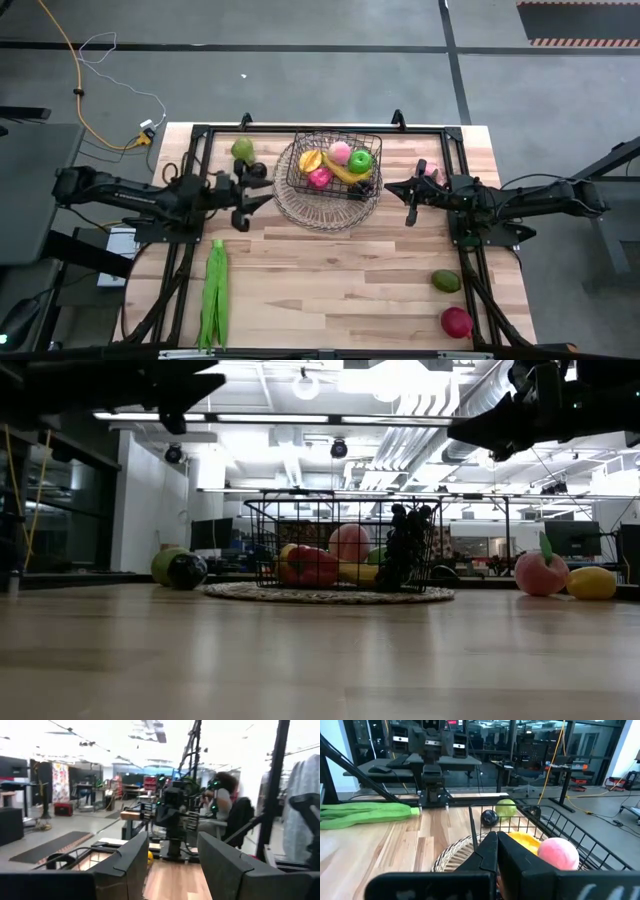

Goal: Build produce basket
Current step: Put the lemon into the wire basket

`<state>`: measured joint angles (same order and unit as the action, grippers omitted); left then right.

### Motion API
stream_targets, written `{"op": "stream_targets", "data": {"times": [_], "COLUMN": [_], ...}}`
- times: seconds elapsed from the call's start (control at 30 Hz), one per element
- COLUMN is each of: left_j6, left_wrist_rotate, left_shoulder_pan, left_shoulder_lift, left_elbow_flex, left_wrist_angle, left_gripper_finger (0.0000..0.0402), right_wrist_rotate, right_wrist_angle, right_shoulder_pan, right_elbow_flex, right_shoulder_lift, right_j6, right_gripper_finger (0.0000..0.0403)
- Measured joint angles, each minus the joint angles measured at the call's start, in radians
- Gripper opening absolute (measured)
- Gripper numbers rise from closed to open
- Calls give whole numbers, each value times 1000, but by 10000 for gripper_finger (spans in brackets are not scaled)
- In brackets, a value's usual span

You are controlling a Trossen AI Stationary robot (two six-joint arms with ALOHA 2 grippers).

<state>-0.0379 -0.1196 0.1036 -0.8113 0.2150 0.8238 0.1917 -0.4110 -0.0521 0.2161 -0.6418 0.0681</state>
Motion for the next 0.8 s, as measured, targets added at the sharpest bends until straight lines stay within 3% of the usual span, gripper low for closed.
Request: {"op": "stream_targets", "data": {"times": [0.17,0.8], "left_j6": [14,15], "left_wrist_rotate": [2,3], "left_shoulder_pan": [2,0], "left_shoulder_lift": [62,65], "left_elbow_flex": [-51,-51], "left_wrist_angle": [10,-18], "left_gripper_finger": [158,158], "right_wrist_rotate": [0,0], "right_wrist_angle": [-5,-35], "right_shoulder_pan": [0,0], "right_elbow_flex": [0,0], "right_shoulder_lift": [0,0], "right_j6": [0,-3], "right_gripper_finger": [0,0]}}
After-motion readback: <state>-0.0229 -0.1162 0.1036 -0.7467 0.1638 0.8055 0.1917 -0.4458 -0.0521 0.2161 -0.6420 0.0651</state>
